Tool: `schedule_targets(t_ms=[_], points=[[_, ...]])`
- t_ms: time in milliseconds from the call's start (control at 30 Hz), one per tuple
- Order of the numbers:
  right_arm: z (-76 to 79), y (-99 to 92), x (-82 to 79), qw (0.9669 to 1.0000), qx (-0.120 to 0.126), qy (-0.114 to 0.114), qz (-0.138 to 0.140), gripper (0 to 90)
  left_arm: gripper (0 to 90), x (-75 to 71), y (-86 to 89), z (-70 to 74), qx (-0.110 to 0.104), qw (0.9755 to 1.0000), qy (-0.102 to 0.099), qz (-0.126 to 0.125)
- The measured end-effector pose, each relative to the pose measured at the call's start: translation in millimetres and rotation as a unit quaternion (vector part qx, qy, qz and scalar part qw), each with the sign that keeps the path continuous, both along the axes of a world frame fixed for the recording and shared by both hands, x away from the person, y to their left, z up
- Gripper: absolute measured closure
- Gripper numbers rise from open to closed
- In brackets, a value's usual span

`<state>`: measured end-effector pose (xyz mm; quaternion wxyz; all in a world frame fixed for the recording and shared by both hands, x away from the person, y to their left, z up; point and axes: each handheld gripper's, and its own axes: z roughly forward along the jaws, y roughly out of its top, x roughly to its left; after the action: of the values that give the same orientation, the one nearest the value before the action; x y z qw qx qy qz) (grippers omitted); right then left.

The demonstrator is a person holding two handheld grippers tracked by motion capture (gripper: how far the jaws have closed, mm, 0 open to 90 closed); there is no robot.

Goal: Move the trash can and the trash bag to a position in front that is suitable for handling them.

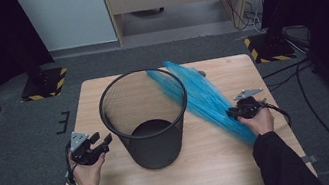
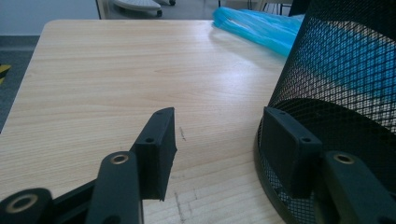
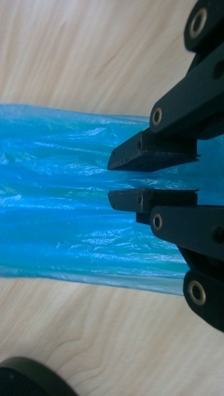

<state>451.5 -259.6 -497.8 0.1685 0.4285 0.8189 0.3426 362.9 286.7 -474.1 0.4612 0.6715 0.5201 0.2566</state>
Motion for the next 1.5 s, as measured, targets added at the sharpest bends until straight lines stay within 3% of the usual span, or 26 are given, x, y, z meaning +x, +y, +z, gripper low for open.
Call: schedule_targets(t_ms=[100, 200, 300, 333, 367, 400, 433, 467, 533, 633, 667, 700, 767, 833, 867, 900, 1067, 1133, 1233, 1333, 1367, 1400, 1433, 1500], points=[[-0.5, -7.5, -8.6, 1.0000, -0.005, 0.002, -0.005, 78.1, 48.5, -2.0, -0.4, 2.8, -0.004, 1.0000, -0.006, -0.001], [1.8, -14.2, -18.4, 0.9999, -0.005, -0.009, -0.012, 70.3, 51.1, -3.9, -1.9, 7.2, -0.005, 0.9998, -0.018, -0.002], [10.0, -16.0, -24.2, 0.9986, 0.029, -0.029, -0.033, 57.0, 52.5, -5.3, -3.5, 14.3, -0.013, 0.9994, -0.034, -0.001], [20.1, -15.4, -24.5, 0.9969, 0.052, -0.055, -0.022, 46.6, 55.3, -5.1, -3.6, 17.3, -0.012, 0.9992, -0.038, -0.002], [20.1, -15.4, -24.5, 0.9969, 0.052, -0.055, -0.022, 46.6, 55.3, -4.3, -4.3, 20.1, -0.015, 0.9990, -0.043, -0.002], [35.0, -11.2, -22.8, 0.9919, 0.084, -0.094, -0.013, 41.0, 57.5, -1.3, -6.3, 25.7, -0.016, 0.9987, -0.048, -0.005], [35.0, -11.2, -22.8, 0.9919, 0.084, -0.094, -0.013, 41.0, 59.0, -1.3, -6.3, 25.7, -0.016, 0.9987, -0.048, -0.005], [49.1, -2.1, -19.8, 0.9862, 0.108, -0.125, -0.010, 34.8, 61.0, 0.2, -7.4, 28.5, -0.014, 0.9987, -0.049, -0.005], [60.1, 10.8, -16.2, 0.9818, 0.119, -0.147, -0.007, 31.4, 64.7, 4.0, -10.4, 34.4, -0.011, 0.9985, -0.052, -0.011], [67.3, 26.4, -11.8, 0.9784, 0.138, -0.154, -0.007, 34.6, 67.7, 11.3, -18.0, 42.0, -0.021, 0.9977, -0.061, -0.019], [71.6, 42.4, -7.3, 0.9760, 0.148, -0.160, -0.002, 36.4, 69.5, 16.0, -24.2, 44.8, -0.032, 0.9969, -0.069, -0.021], [71.6, 42.4, -7.3, 0.9760, 0.148, -0.160, -0.002, 36.4, 71.0, 16.0, -24.2, 44.8, -0.032, 0.9969, -0.069, -0.021], [74.5, 62.8, -2.6, 0.9726, 0.165, -0.163, -0.015, 35.8, 72.3, 19.6, -29.8, 45.8, -0.042, 0.9963, -0.070, -0.027], [79.2, 91.9, -0.8, 0.9717, 0.170, -0.164, 0.005, 35.3, 78.2, 22.4, -33.8, 45.6, -0.040, 0.9963, -0.072, -0.027], [79.2, 91.9, -0.8, 0.9717, 0.170, -0.164, 0.005, 35.3, 78.7, 22.4, -33.8, 45.6, -0.040, 0.9963, -0.072, -0.027], [81.4, 110.4, -1.2, 0.9695, 0.184, -0.162, -0.004, 32.8, 79.0, 24.0, -33.2, 44.7, -0.048, 0.9957, -0.072, -0.032], [87.5, 133.2, -4.7, 0.9697, 0.169, -0.176, 0.011, 40.0, 81.0, 24.2, -39.8, 43.6, -0.052, 0.9945, -0.077, -0.049], [89.4, 128.9, -7.3, 0.9694, 0.160, -0.186, 0.011, 39.9, 81.1, 24.3, -45.1, 43.3, -0.054, 0.9939, -0.077, -0.057], [90.8, 119.8, -10.9, 0.9693, 0.164, -0.183, 0.010, 39.6, 81.0, 23.8, -52.9, 43.6, -0.054, 0.9936, -0.076, -0.064], [90.3, 94.3, -20.8, 0.9705, 0.164, -0.177, 0.006, 40.7, 79.5, 23.0, -75.6, 45.6, -0.050, 0.9920, -0.074, -0.089], [89.7, 87.0, -23.6, 0.9702, 0.167, -0.176, 0.003, 41.8, 78.6, 23.0, -75.6, 45.6, -0.050, 0.9920, -0.074, -0.089], [89.7, 87.0, -23.6, 0.9702, 0.167, -0.176, 0.003, 41.8, 78.6, 23.0, -81.6, 45.7, -0.047, 0.9916, -0.075, -0.095], [88.8, 72.9, -29.9, 0.9695, 0.170, -0.176, 0.000, 42.3, 77.6, 22.9, -87.2, 45.6, -0.042, 0.9910, -0.074, -0.103], [88.5, 66.6, -32.9, 0.9698, 0.170, -0.175, -0.003, 42.5, 77.0, 22.2, -97.3, 45.0, -0.044, 0.9898, -0.073, -0.114]])
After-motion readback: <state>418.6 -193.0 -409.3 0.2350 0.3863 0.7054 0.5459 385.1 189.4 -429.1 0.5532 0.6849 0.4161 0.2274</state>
